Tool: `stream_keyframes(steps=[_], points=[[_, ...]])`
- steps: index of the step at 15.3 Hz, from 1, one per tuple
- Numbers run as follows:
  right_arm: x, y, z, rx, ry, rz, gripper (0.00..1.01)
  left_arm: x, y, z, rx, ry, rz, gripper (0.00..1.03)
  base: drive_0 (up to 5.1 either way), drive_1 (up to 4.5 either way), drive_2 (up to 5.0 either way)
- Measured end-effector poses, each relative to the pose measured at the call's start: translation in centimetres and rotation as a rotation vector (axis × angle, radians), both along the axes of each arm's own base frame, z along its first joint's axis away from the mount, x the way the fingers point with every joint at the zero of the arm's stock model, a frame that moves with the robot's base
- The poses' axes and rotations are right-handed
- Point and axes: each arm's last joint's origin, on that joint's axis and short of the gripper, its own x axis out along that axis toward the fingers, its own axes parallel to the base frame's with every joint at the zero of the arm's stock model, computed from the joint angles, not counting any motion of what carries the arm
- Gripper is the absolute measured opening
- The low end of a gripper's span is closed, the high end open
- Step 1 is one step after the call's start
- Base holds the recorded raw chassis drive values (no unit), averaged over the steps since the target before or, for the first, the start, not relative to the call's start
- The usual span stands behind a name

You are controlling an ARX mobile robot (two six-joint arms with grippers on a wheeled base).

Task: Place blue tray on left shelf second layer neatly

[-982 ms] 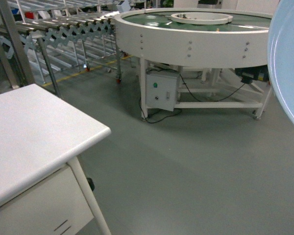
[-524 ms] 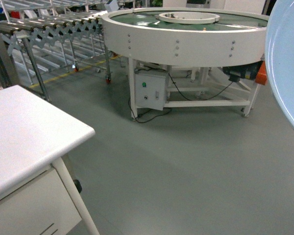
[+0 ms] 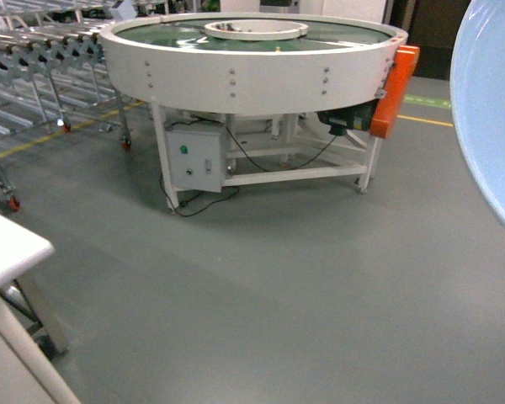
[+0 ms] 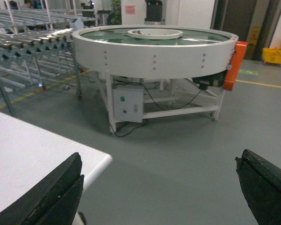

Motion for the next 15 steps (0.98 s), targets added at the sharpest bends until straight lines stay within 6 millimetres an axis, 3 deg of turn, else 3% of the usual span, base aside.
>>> stream_keyframes(steps=[12, 15], points=[[0.02, 0.0, -0.03, 0.0, 0.002, 0.0, 0.02, 0.0, -0.01, 0.01, 0.0, -0.001, -0.002, 0.98, 3.1, -2.11, -5.4], [0.06, -0.14, -0.1, -0.001, 0.006, -0.017, 0.02, 0.0, -0.02, -0.01, 0.001, 0.001, -0.006, 0.98, -1.3, -1.3, -1.3]])
